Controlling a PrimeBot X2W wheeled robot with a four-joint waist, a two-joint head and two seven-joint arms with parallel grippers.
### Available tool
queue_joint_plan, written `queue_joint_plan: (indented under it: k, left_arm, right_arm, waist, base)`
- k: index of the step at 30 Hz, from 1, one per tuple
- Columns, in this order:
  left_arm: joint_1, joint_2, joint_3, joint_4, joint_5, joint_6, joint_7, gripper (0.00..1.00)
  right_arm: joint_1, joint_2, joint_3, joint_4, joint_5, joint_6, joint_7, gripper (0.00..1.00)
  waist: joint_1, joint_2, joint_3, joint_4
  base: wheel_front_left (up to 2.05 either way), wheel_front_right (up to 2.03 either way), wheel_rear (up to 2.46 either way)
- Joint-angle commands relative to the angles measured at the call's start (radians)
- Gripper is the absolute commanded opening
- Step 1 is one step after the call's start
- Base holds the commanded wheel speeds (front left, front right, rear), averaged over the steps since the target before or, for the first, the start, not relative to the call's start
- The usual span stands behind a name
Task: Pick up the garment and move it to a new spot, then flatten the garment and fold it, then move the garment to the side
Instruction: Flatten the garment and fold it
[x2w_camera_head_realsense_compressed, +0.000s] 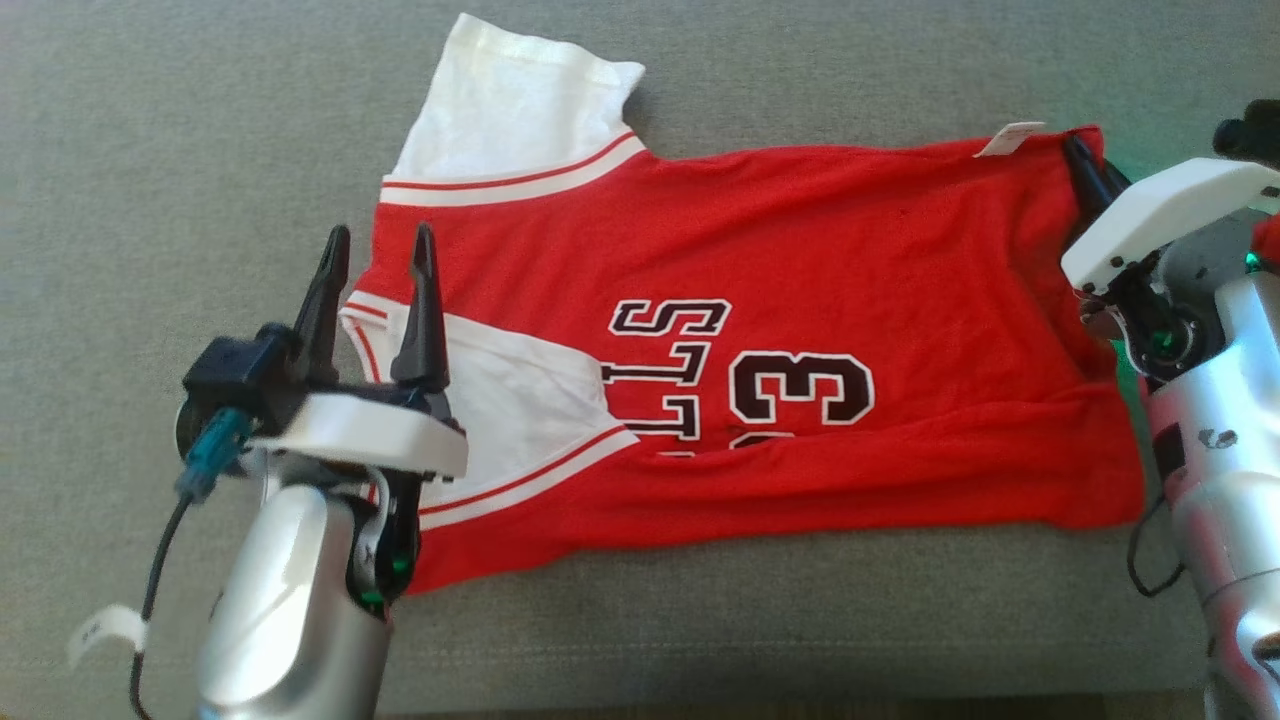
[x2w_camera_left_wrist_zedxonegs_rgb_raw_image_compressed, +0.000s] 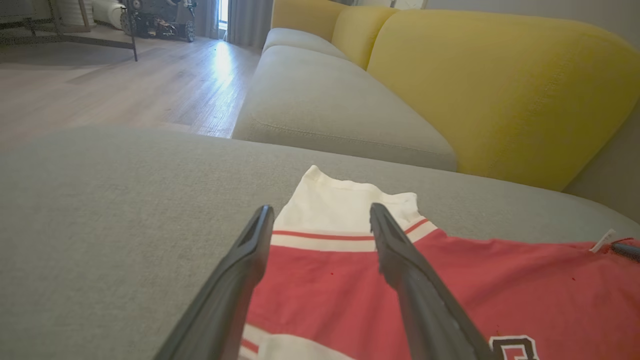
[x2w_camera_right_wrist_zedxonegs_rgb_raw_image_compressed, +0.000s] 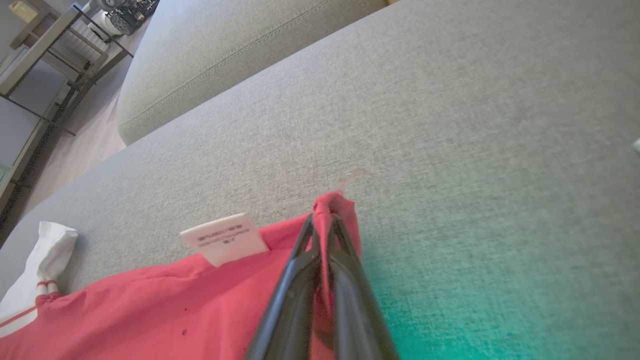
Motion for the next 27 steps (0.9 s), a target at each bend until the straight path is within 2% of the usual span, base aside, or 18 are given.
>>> queue_joint_plan:
  k: [1, 5, 9, 13, 18, 22, 27]
  left_arm:
    - [-0.054, 0.009, 0.036, -0.020, 0.020, -0.011, -0.012, 1.00]
    - [-0.128, 0.023, 0.041, 0.026, 0.051, -0.036, -0.012, 1.00]
    - [-0.245, 0.060, 0.038, 0.128, 0.069, -0.060, 0.012, 1.00]
    - [-0.392, 0.125, 0.048, 0.254, 0.088, -0.063, 0.116, 1.00]
    - [-0.553, 0.206, 0.035, 0.391, 0.115, -0.092, 0.268, 1.00]
    - [-0.648, 0.241, 0.019, 0.476, 0.112, -0.125, 0.357, 1.00]
    - [-0.727, 0.278, -0.004, 0.565, 0.135, -0.130, 0.422, 1.00]
  right_arm:
    - [-0.019, -0.004, 0.017, -0.031, 0.018, -0.001, -0.020, 0.00]
    - [-0.019, 0.014, 0.027, -0.064, 0.075, -0.001, -0.040, 0.00]
    - [-0.015, 0.029, 0.061, -0.131, 0.137, -0.001, -0.049, 0.00]
    - [-0.024, 0.038, 0.104, -0.181, 0.176, -0.001, -0.055, 0.00]
    - [-0.052, 0.052, 0.150, -0.201, 0.199, -0.001, -0.068, 0.00]
    - [-0.072, 0.058, 0.184, -0.203, 0.216, -0.001, -0.087, 0.00]
    - [-0.094, 0.069, 0.225, -0.201, 0.245, -0.001, -0.109, 0.00]
  waist:
    - [-0.0001, 0.0000, 0.006, -0.012]
    - [-0.0001, 0.0000, 0.023, -0.043]
    - [-0.0001, 0.0000, 0.050, -0.086]
    - [-0.0001, 0.0000, 0.087, -0.132]
    - [-0.0001, 0.0000, 0.130, -0.178]
    - [-0.0001, 0.0000, 0.157, -0.202]
    - [-0.0001, 0.0000, 0.180, -0.226]
  base:
    - [0.00, 0.00, 0.00]
    - [0.00, 0.00, 0.00]
    - [0.00, 0.00, 0.00]
    - [0.00, 0.00, 0.00]
    - [0.00, 0.00, 0.00]
    - [0.00, 0.00, 0.00]
    - [0.00, 0.00, 0.00]
